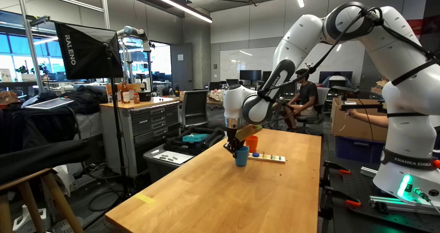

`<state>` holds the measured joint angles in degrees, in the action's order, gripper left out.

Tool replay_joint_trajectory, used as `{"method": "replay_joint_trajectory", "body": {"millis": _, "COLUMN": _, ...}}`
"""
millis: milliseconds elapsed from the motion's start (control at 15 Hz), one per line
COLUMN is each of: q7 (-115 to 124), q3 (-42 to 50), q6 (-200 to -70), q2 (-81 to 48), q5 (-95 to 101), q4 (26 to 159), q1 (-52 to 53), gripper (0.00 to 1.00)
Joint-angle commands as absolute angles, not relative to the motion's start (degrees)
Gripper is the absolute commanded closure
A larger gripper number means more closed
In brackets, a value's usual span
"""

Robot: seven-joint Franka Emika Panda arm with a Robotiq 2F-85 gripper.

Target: Put the blue cup in the orange one

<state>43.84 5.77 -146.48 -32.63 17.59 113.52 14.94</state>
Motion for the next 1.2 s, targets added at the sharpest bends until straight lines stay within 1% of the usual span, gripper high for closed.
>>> {"method": "replay_joint_trajectory", "body": {"millis": 0, "q7": 43.2, "q3": 6.9, "q6": -145.5, "q2": -33.2, "q5": 17.1, "q4": 111.4, "q1": 15.8, "gripper": 0.98}}
{"method": "replay_joint_trajectory", "body": {"millis": 67, "q7": 43.1, "q3": 6.8, "q6": -145.3, "q2": -33.0, "q5": 16.9, "q4": 111.3, "q1": 15.7, "gripper": 0.94}}
{"method": "replay_joint_trajectory", "body": {"millis": 133, "q7": 42.7, "q3": 6.6, "q6": -144.8, "q2": -32.8, "q5": 16.7, "q4": 111.0, "q1": 15.6, "gripper": 0.93}}
{"method": "replay_joint_trajectory", "body": {"millis": 400, "q7": 42.1, "q3": 6.3, "q6": -141.6, "q2": -29.7, "q5": 16.5, "q4": 110.5, "q1": 15.5, "gripper": 0.92}}
{"method": "replay_joint_trajectory", "body": {"millis": 533, "q7": 42.2, "q3": 6.9, "q6": -138.6, "q2": -28.1, "q5": 17.0, "q4": 109.5, "q1": 14.9, "gripper": 0.93}}
{"method": "replay_joint_trajectory", "body": {"millis": 800, "q7": 42.6, "q3": 8.6, "q6": -133.7, "q2": -25.5, "q5": 18.2, "q4": 106.4, "q1": 12.7, "gripper": 0.93}}
{"method": "replay_joint_trajectory", "body": {"millis": 1133, "q7": 42.7, "q3": 10.8, "q6": -130.8, "q2": -24.8, "q5": 19.5, "q4": 104.1, "q1": 9.2, "gripper": 0.93}}
